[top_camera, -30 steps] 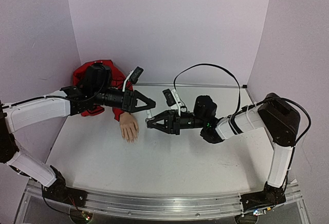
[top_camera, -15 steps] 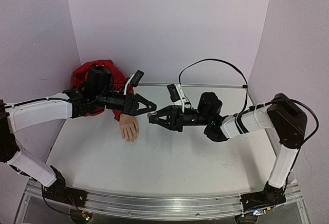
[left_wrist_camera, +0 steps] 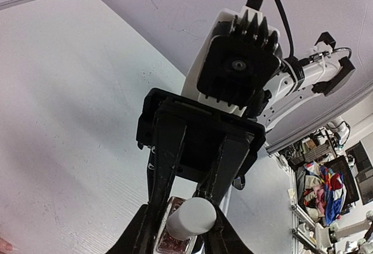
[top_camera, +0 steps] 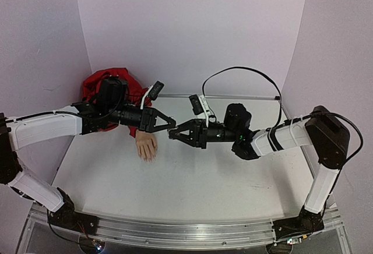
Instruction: Paint the nails
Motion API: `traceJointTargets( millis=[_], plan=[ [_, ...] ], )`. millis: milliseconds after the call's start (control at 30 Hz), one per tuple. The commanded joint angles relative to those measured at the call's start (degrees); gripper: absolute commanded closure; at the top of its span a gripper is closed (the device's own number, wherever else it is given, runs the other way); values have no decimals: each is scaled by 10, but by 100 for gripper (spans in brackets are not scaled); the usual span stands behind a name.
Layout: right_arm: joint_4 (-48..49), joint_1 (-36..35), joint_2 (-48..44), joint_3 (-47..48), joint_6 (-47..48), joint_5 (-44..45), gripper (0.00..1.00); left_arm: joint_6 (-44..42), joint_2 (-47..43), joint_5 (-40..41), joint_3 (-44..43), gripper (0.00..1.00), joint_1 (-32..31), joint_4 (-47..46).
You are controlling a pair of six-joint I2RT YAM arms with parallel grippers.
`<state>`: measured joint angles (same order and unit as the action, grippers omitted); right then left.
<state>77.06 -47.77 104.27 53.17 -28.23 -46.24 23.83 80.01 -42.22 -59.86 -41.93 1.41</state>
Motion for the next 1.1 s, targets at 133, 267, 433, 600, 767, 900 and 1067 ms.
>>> traceJointTargets(
  millis=[133, 267, 433, 600, 767, 900, 1067],
  plan=[
    [-6, -2, 0, 33, 42, 25, 100, -19, -9, 34, -19, 90, -6, -12],
    [-90, -13, -9, 34, 104, 124, 100, -26, -19, 117, -14, 100, -17, -12],
    [-124, -99, -8, 25, 258, 545, 100, 15, -16, 261, -5, 100, -49, -10],
    [-88, -129, 29, 67, 336, 751, 100, 44, -10, 334, -1, 100, -67, -8],
    [-70, -142, 40, 83, 391, 775, 100, 63, -6, 328, -3, 100, -67, -5],
    [-83, -133, -6, 42, 379, 654, 100, 52, -16, 244, -9, 84, -46, -6],
    [-128, -81, -94, -5, 254, 355, 100, 21, -48, 118, 3, 50, 1, -11]
  ],
)
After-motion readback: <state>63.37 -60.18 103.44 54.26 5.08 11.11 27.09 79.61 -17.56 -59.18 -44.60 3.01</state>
